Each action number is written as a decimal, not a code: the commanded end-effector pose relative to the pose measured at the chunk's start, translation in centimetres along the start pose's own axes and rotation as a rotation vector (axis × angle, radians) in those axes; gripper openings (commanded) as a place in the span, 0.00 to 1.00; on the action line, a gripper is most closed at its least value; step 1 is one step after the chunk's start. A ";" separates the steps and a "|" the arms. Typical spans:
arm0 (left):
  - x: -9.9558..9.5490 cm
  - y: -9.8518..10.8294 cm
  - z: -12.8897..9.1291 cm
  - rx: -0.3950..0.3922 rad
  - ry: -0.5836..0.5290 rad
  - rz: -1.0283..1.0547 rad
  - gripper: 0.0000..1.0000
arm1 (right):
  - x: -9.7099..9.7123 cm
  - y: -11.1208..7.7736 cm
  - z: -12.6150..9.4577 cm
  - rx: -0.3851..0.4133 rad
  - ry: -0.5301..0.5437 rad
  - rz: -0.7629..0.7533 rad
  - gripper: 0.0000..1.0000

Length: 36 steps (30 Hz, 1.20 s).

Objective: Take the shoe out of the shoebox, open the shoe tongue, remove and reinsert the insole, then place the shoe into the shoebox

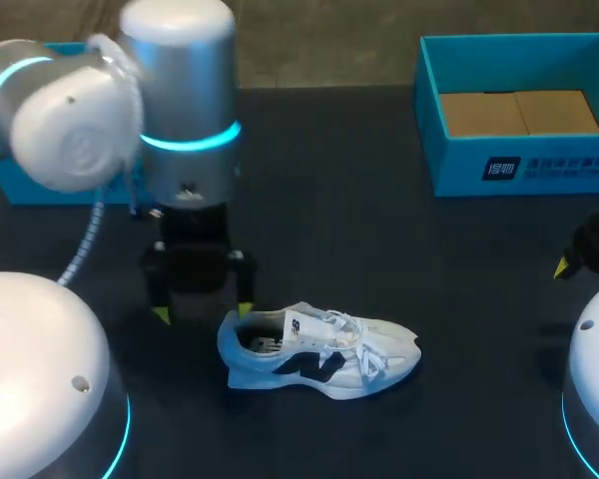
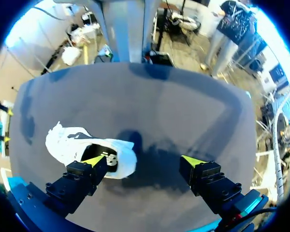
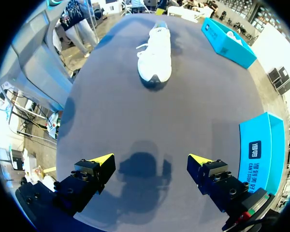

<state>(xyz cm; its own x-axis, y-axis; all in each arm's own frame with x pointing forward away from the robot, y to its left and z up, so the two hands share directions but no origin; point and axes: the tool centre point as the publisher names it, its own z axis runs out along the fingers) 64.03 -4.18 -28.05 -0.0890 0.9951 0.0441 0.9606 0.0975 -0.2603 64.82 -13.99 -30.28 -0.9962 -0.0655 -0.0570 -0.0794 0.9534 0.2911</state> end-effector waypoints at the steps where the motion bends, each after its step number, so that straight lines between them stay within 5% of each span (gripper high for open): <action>1: 1.9 1.2 -0.2 0.222 -0.242 -0.069 1.00 | 0.1 0.1 0.1 0.004 -0.002 0.001 1.00; 11: 1.9 1.2 -0.2 0.222 -0.242 -0.069 1.00 | 0.1 0.1 0.1 0.004 -0.002 0.001 1.00; 17: 2.8 0.5 0.3 0.253 -0.462 -0.344 1.00 | 0.1 0.1 0.1 0.004 -0.002 0.001 1.00; 28: 6.5 0.2 1.0 0.456 -0.971 -0.832 1.00 | 0.1 0.1 0.1 0.004 -0.002 0.001 1.00; 36: 6.2 0.5 1.3 0.453 -0.976 -0.886 1.00 | 0.1 0.1 0.1 0.004 -0.002 0.001 1.00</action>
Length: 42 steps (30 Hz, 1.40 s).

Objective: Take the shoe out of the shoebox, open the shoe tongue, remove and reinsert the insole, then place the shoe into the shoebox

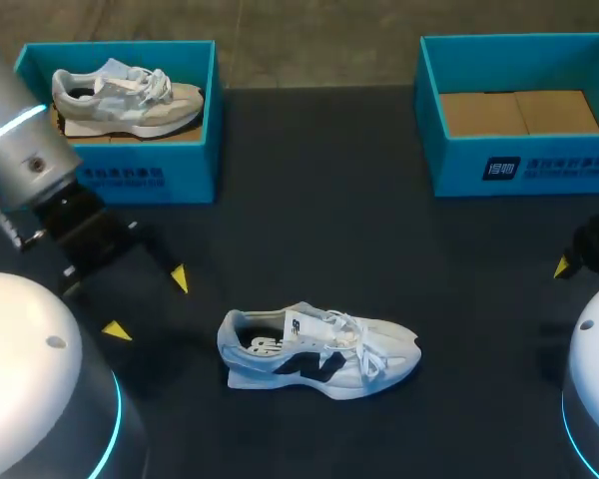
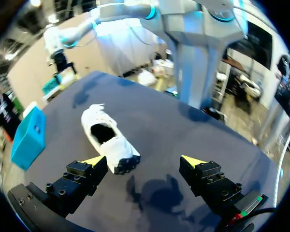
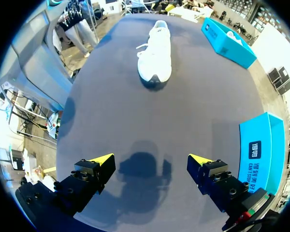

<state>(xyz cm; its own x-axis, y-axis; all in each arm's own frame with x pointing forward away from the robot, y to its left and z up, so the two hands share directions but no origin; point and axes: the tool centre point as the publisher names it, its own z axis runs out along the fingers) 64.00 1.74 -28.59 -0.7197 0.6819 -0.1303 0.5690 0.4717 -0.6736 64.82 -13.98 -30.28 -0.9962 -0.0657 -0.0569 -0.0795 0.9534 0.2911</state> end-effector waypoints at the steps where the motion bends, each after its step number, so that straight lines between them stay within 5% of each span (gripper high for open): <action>1: 0.6 0.3 0.4 0.106 -0.509 -0.245 1.00 | 0.1 0.1 0.1 0.005 -0.002 0.001 1.00; 7: 0.5 0.6 0.9 0.106 -0.524 -0.277 1.00 | 0.1 0.1 0.1 0.005 -0.002 0.001 1.00; 12: 0.7 1.6 2.4 0.232 -0.559 -0.414 1.00 | 0.1 0.1 0.1 0.005 -0.002 0.001 1.00; 20: 1.7 2.9 3.3 0.311 -0.614 -0.450 1.00 | 0.1 0.1 0.1 0.005 -0.002 0.001 1.00; 30: 2.1 4.4 3.7 0.318 -0.573 -0.479 1.00 | 0.1 0.1 0.1 0.005 -0.002 0.001 1.00; 42: 2.1 6.5 5.5 0.414 -0.471 -0.463 1.00 | 0.1 0.1 0.1 0.005 -0.002 0.001 1.00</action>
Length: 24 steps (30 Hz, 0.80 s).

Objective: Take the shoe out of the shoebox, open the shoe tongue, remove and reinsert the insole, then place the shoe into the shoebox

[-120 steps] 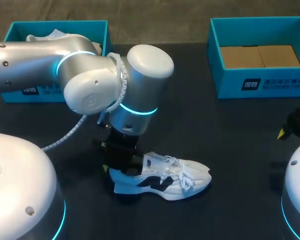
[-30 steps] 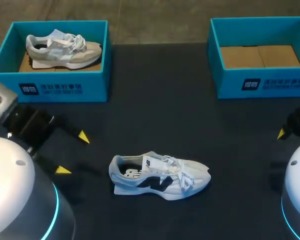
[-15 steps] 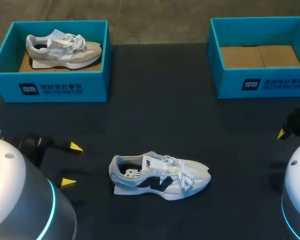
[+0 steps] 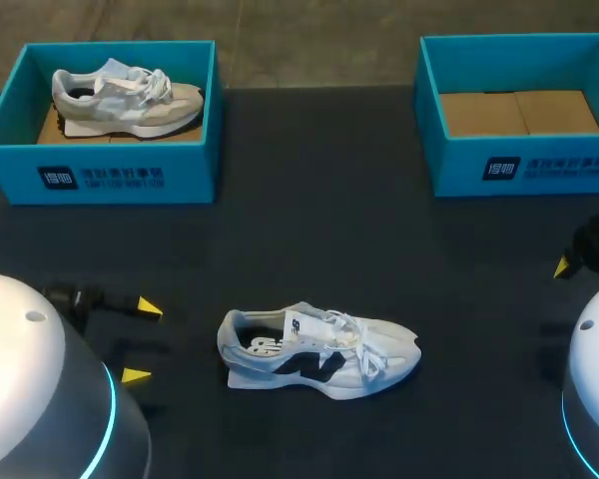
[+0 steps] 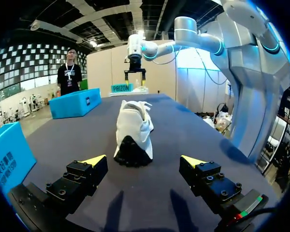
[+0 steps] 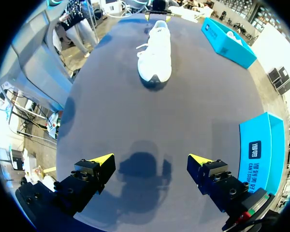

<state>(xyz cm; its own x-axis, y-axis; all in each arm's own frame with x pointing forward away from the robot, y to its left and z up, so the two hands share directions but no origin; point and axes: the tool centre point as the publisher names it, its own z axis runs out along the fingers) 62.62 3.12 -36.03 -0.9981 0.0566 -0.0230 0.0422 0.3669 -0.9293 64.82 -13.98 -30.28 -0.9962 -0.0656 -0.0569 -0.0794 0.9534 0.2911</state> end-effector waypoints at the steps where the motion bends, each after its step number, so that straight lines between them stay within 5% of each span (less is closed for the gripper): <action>1: -1.3 1.2 0.3 0.028 0.061 0.001 1.00 | 0.1 0.1 0.1 0.005 -0.002 0.001 1.00; 11: -1.3 1.2 0.3 0.028 0.061 0.001 1.00 | 0.1 0.1 0.1 0.005 -0.002 0.001 1.00; 24: -0.7 2.0 2.3 0.066 -0.081 -0.052 1.00 | 0.1 0.1 0.1 0.005 -0.002 0.001 1.00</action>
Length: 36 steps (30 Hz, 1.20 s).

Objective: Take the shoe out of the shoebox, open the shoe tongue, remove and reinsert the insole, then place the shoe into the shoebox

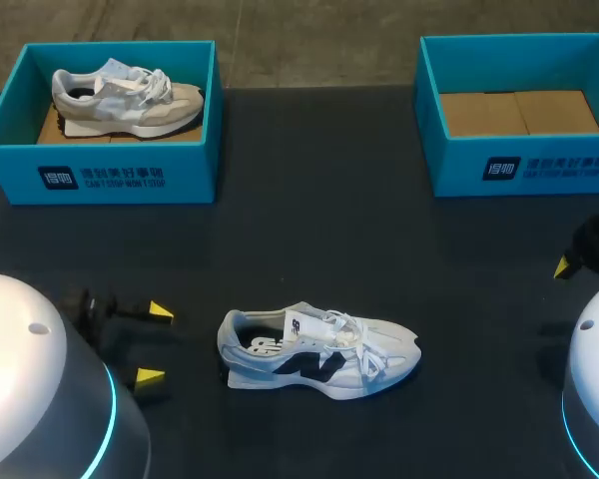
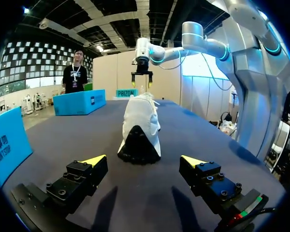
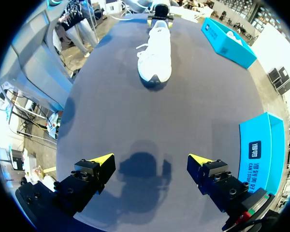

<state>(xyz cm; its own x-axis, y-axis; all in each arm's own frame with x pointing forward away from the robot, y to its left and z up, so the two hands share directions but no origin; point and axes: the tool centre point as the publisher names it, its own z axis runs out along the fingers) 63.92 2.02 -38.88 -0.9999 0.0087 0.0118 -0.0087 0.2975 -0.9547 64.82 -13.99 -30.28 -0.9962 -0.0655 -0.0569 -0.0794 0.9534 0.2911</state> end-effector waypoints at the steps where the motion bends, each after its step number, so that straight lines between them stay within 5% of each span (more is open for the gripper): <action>1: 0.6 -0.3 0.3 -0.011 -0.041 0.000 1.00 | 0.1 0.1 0.1 0.004 -0.002 0.001 1.00; 22: -0.8 1.5 0.3 0.022 -0.045 -0.031 1.00 | 0.1 0.1 0.1 0.004 -0.002 0.001 1.00; 36: -1.4 1.1 4.0 0.054 -0.040 -0.031 1.00 | 0.1 0.1 0.1 0.004 -0.002 0.001 1.00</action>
<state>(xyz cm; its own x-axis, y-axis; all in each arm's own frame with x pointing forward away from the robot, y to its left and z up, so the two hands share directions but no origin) 64.94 -0.56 -40.70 -0.9988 -0.0363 0.0327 -0.0407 0.2472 -0.9681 64.82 -13.98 -30.28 -0.9962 -0.0656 -0.0569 -0.0794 0.9534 0.2911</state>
